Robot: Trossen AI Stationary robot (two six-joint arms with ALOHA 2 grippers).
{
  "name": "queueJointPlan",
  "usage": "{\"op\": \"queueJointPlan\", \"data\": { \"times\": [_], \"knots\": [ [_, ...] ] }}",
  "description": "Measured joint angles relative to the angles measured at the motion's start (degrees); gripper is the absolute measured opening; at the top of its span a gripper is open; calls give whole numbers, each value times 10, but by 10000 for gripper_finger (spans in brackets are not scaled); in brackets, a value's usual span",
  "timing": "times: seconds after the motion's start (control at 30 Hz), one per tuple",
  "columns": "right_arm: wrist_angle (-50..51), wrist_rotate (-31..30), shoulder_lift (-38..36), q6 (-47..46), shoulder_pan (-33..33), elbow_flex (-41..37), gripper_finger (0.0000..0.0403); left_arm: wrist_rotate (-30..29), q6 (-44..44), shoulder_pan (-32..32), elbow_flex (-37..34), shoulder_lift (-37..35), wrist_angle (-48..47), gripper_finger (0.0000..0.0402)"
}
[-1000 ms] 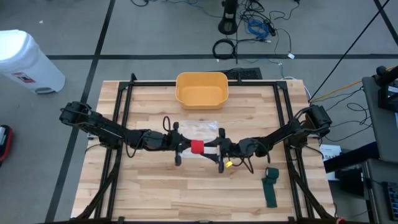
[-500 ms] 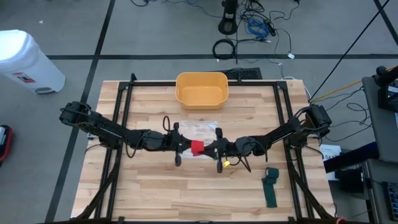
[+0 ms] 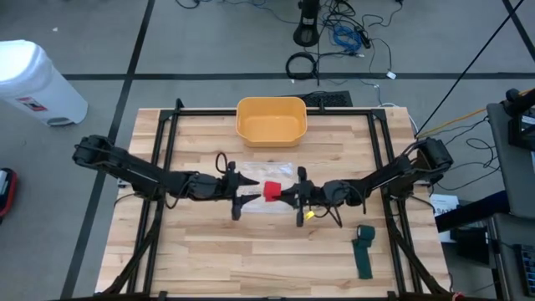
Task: Roll bandage
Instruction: Roll the red bandage
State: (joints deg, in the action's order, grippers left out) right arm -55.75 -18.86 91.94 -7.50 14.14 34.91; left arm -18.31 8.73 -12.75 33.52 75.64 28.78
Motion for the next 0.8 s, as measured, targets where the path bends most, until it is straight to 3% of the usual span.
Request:
{"op": "queueJointPlan", "data": {
  "times": [0.2,0.43,0.8],
  "knots": [
    [3,-27,-48,-55,-5,-95,2,-3,15,0,0,-44,-95,214],
    [12,-24,-59,-152,-22,-206,3,-13,15,0,-7,-30,-123,214],
    [75,-36,-59,-178,-25,-250,3,-36,14,0,-12,11,-102,214]
  ]
}}
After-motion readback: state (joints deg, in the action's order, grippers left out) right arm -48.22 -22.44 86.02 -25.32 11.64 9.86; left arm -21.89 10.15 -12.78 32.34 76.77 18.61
